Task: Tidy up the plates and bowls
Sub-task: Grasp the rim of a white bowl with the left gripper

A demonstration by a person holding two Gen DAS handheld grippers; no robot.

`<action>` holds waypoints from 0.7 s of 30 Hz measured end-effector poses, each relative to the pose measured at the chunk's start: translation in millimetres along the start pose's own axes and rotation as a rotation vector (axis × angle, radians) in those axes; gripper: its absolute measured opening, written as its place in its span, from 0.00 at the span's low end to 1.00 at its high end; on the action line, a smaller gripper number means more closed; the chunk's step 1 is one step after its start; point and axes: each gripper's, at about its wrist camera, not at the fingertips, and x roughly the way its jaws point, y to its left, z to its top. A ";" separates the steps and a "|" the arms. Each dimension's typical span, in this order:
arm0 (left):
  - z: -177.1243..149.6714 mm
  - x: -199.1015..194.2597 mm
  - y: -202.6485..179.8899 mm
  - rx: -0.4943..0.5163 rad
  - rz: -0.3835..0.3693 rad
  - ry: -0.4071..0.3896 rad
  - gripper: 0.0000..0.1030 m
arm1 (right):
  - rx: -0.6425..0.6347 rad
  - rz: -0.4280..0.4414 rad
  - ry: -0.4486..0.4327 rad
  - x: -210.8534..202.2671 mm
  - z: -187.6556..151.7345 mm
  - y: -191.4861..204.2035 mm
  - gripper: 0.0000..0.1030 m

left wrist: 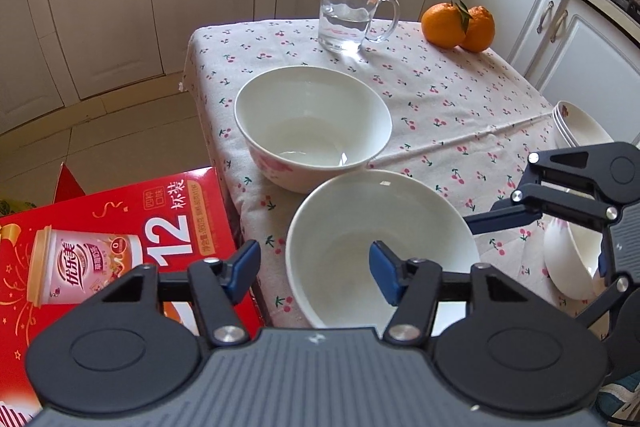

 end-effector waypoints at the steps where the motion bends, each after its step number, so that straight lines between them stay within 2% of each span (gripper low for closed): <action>1: 0.4 0.7 0.7 0.000 -0.004 0.003 0.56 | -0.004 0.000 -0.002 -0.3 0.1 0.3 0.67; 4: 2.8 1.8 2.1 0.006 -0.018 0.012 0.50 | -0.015 0.003 -0.009 -1.2 0.9 0.8 0.66; 10: 6.5 1.6 -0.7 0.022 -0.034 0.023 0.45 | -0.012 0.009 -0.012 -2.1 1.0 -0.4 0.66; 21: 10.2 2.7 -4.6 0.055 -0.038 0.047 0.45 | -0.006 0.027 -0.011 3.2 0.7 -4.2 0.66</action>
